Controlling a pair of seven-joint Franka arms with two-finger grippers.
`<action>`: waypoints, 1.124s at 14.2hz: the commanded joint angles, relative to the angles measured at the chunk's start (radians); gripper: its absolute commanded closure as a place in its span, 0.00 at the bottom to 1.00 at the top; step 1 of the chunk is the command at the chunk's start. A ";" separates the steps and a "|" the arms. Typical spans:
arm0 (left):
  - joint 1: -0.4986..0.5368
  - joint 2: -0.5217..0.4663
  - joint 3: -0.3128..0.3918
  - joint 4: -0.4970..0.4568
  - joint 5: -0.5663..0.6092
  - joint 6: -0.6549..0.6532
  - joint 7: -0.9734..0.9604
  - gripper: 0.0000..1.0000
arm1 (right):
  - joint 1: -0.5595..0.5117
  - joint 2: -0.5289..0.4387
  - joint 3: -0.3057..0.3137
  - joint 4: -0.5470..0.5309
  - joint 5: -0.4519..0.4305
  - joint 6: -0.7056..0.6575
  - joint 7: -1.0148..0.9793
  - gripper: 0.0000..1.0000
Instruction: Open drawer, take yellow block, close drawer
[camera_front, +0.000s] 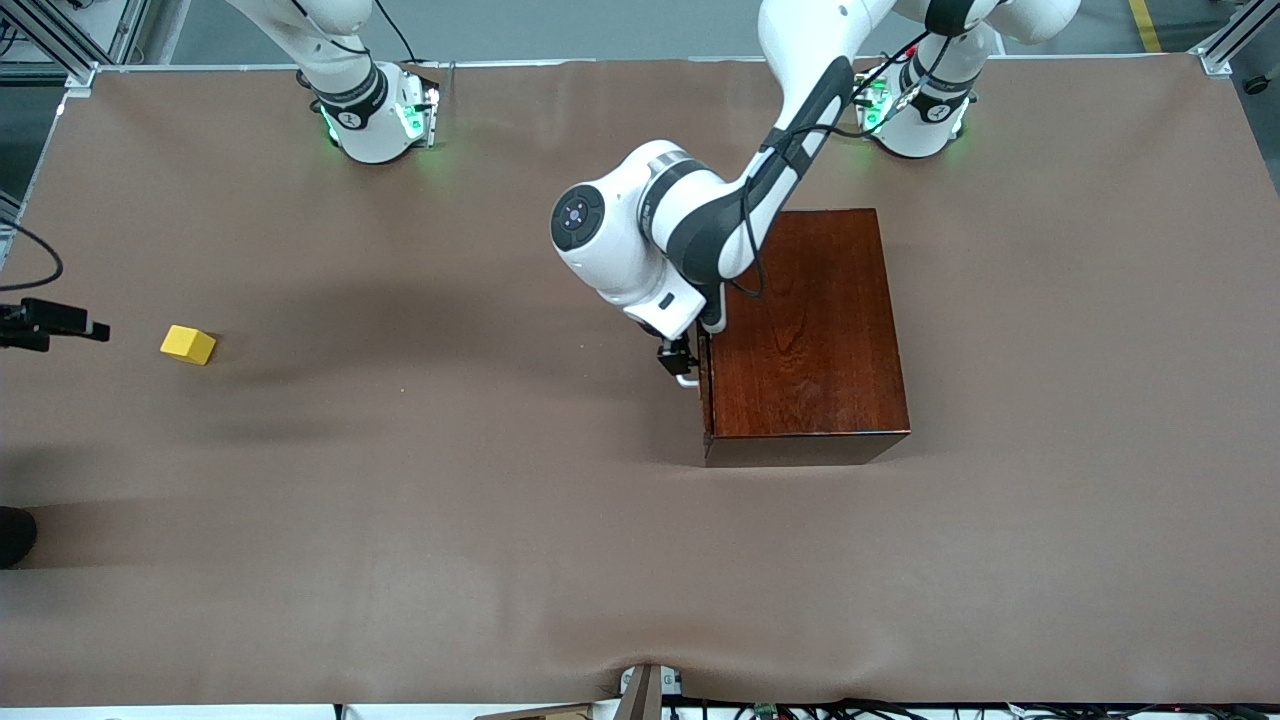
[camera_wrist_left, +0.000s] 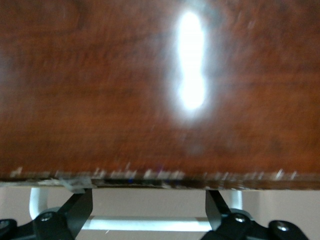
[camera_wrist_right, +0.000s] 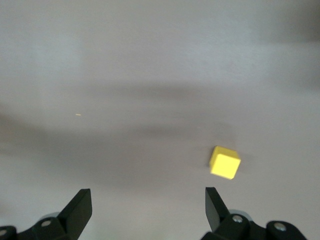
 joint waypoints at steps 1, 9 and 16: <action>-0.002 -0.023 0.020 -0.023 0.036 -0.038 0.013 0.00 | 0.089 -0.119 -0.007 -0.033 -0.029 -0.050 0.138 0.00; -0.039 -0.094 0.015 -0.007 0.035 -0.001 0.040 0.00 | 0.214 -0.164 -0.010 0.018 -0.083 -0.059 0.272 0.00; 0.123 -0.224 0.035 -0.015 0.016 0.082 0.334 0.00 | 0.219 -0.166 -0.004 0.047 -0.086 -0.079 0.302 0.00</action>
